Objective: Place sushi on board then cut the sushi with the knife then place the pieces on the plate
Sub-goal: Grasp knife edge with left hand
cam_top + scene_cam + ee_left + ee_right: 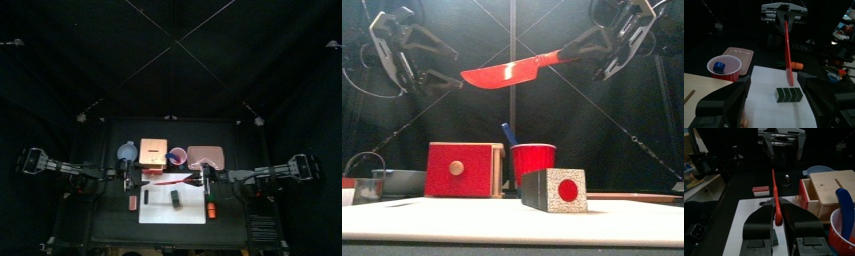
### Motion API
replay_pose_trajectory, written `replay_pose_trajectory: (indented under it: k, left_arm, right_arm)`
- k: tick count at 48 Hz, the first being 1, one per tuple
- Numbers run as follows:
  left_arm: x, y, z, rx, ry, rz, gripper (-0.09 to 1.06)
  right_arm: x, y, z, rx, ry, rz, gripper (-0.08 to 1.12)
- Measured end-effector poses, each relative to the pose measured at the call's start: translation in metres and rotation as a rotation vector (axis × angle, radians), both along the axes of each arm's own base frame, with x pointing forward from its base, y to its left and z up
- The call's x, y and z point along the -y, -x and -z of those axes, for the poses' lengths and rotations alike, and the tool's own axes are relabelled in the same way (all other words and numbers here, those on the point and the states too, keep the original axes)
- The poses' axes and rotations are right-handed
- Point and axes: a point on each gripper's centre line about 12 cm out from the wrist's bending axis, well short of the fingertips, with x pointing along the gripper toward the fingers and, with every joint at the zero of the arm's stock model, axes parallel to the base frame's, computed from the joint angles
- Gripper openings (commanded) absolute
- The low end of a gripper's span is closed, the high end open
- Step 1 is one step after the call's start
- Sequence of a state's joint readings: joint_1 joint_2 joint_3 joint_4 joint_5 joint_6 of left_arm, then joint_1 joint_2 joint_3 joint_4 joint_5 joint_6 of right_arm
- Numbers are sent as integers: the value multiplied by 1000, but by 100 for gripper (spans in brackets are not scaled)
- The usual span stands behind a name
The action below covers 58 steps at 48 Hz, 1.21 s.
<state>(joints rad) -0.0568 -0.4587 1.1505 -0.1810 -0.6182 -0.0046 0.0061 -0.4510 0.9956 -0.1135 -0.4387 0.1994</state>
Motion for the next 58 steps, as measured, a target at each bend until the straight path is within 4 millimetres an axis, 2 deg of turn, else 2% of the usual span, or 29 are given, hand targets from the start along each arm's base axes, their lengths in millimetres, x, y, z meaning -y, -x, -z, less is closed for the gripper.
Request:
replay_pose_trajectory:
  k: [19,36,48,58]
  left_arm:
    - [9,-42,23,-75,-17,23,102]
    - [17,-45,13,-33,-37,60,100]
    - [24,-51,29,-83,-41,80,85]
    - [26,-58,29,-83,-43,83,72]
  right_arm:
    - [1,0,0,2,3,2,49]
    - [1,0,0,2,1,4,49]
    - [2,0,0,2,1,6,49]
    - [2,0,0,2,0,6,49]
